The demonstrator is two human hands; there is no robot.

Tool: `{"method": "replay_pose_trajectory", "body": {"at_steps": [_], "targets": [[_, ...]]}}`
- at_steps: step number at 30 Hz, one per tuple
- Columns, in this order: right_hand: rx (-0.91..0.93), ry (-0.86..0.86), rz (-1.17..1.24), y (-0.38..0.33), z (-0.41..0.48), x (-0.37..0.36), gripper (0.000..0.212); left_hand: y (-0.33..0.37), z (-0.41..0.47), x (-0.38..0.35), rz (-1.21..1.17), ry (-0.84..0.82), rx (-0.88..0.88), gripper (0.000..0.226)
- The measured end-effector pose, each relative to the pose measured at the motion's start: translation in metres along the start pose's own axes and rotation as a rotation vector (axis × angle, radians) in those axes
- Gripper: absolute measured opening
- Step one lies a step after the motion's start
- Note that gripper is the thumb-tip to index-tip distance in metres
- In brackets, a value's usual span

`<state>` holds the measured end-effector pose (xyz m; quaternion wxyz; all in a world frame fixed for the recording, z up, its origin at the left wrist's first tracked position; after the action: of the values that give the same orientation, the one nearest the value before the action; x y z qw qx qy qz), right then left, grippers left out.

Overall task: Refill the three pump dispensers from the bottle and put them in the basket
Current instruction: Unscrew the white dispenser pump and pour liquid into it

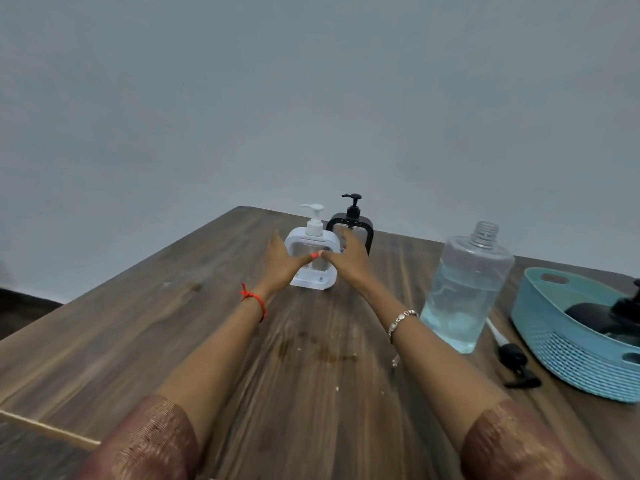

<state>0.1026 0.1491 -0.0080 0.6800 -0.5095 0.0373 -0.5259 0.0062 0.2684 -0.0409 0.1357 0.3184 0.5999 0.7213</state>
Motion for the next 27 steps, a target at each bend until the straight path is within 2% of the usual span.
{"method": "replay_pose_trajectory", "body": {"at_steps": [2,5,10,14,16,20,24,27], "targets": [[0.008,-0.006,0.006,0.004,0.009,-0.004,0.056,-0.009,0.014,-0.005,-0.044,-0.039,0.028,0.090],[0.014,0.010,-0.002,0.008,0.016,-0.002,0.048,-0.009,0.027,-0.014,-0.077,-0.089,-0.022,0.069],[-0.026,0.028,0.088,0.007,-0.001,0.019,0.040,0.002,0.016,-0.016,-0.156,-0.148,-0.051,0.042],[0.042,0.067,0.110,-0.019,-0.023,0.043,0.031,0.019,-0.010,-0.022,-0.169,-0.232,-0.086,0.052],[0.099,0.058,0.093,-0.040,-0.034,0.053,0.031,0.030,-0.026,-0.028,-0.185,-0.269,-0.097,0.053],[0.150,0.079,0.085,-0.070,-0.049,0.081,0.017,0.054,-0.059,-0.031,-0.253,-0.312,-0.126,0.054],[0.171,0.079,0.077,-0.087,-0.064,0.106,0.018,0.076,-0.090,-0.035,-0.285,-0.357,-0.172,0.044],[0.252,-0.019,0.105,-0.102,-0.075,0.116,0.016,0.089,-0.112,-0.043,-0.289,-0.463,-0.214,0.036]]}}
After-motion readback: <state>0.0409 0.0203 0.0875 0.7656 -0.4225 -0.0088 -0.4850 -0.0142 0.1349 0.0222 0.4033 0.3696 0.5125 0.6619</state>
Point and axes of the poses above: each hand's wrist, its own z-axis towards the middle knuckle, its own x-axis out of the back of the hand, y = z × x, the point moved 10 cm from there along z, towards the middle knuckle, and after that the axes turned 11 degrees about x, right-handed, at the moved point
